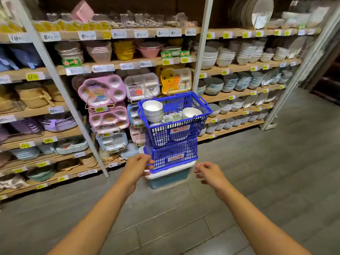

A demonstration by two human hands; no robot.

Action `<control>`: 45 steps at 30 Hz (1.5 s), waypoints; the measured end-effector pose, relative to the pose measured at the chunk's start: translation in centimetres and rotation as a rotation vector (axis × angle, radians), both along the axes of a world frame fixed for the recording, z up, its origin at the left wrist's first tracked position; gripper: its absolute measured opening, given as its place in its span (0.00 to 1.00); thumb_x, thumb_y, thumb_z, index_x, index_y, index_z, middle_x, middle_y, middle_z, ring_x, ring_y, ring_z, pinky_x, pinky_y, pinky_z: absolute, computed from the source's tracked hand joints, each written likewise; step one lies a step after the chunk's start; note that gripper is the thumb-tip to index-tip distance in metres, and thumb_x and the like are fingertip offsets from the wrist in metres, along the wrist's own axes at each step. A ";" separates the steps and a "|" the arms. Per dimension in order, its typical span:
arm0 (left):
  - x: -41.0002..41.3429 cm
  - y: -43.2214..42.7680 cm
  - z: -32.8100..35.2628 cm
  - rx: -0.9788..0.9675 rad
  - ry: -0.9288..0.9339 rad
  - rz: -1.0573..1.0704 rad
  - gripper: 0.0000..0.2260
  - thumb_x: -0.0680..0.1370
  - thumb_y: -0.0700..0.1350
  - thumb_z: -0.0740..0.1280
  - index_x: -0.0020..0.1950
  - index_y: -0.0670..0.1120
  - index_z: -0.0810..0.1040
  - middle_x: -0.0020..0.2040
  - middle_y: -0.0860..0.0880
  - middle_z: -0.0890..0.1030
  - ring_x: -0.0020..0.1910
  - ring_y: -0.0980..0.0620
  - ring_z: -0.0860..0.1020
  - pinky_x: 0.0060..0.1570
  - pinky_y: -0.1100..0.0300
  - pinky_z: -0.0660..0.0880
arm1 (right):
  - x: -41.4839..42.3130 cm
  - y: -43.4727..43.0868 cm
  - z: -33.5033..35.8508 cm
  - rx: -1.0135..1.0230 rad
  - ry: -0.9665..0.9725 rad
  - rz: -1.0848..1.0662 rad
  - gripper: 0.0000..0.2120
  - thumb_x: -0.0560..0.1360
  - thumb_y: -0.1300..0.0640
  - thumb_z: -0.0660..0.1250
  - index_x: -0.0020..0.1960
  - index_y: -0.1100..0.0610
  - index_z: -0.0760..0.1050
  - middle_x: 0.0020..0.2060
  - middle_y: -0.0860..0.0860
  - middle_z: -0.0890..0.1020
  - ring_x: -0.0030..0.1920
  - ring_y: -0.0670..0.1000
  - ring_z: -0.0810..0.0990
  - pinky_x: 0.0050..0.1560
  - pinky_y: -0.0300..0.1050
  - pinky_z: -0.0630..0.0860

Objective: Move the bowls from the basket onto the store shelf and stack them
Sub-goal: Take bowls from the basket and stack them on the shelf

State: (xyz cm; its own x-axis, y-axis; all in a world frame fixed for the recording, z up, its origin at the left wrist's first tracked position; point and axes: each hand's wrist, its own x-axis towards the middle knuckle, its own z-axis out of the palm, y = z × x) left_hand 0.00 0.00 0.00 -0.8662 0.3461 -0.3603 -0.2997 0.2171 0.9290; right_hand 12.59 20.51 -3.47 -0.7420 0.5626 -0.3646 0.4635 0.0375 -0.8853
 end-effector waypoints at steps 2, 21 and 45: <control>-3.9 1.7 0.4 -0.016 0.014 -0.019 0.08 0.81 0.41 0.61 0.45 0.45 0.78 0.41 0.46 0.81 0.37 0.52 0.79 0.38 0.59 0.77 | -3.5 1.7 0.4 0.049 -0.004 -0.002 0.06 0.77 0.58 0.62 0.43 0.56 0.76 0.39 0.53 0.78 0.40 0.50 0.74 0.38 0.42 0.68; -39.6 21.9 -5.2 -0.635 0.215 -0.107 0.14 0.79 0.45 0.61 0.61 0.39 0.75 0.61 0.39 0.78 0.62 0.41 0.75 0.58 0.55 0.70 | -43.0 20.6 -3.6 0.284 -0.146 0.248 0.11 0.78 0.57 0.59 0.37 0.56 0.71 0.35 0.54 0.75 0.40 0.55 0.74 0.41 0.43 0.68; -54.9 25.8 -15.5 -1.127 0.224 -0.226 0.17 0.77 0.41 0.64 0.65 0.39 0.70 0.64 0.39 0.73 0.60 0.39 0.75 0.54 0.48 0.74 | -62.0 20.7 -12.3 0.619 -0.537 0.653 0.23 0.79 0.60 0.57 0.73 0.61 0.59 0.63 0.61 0.75 0.62 0.62 0.75 0.56 0.53 0.74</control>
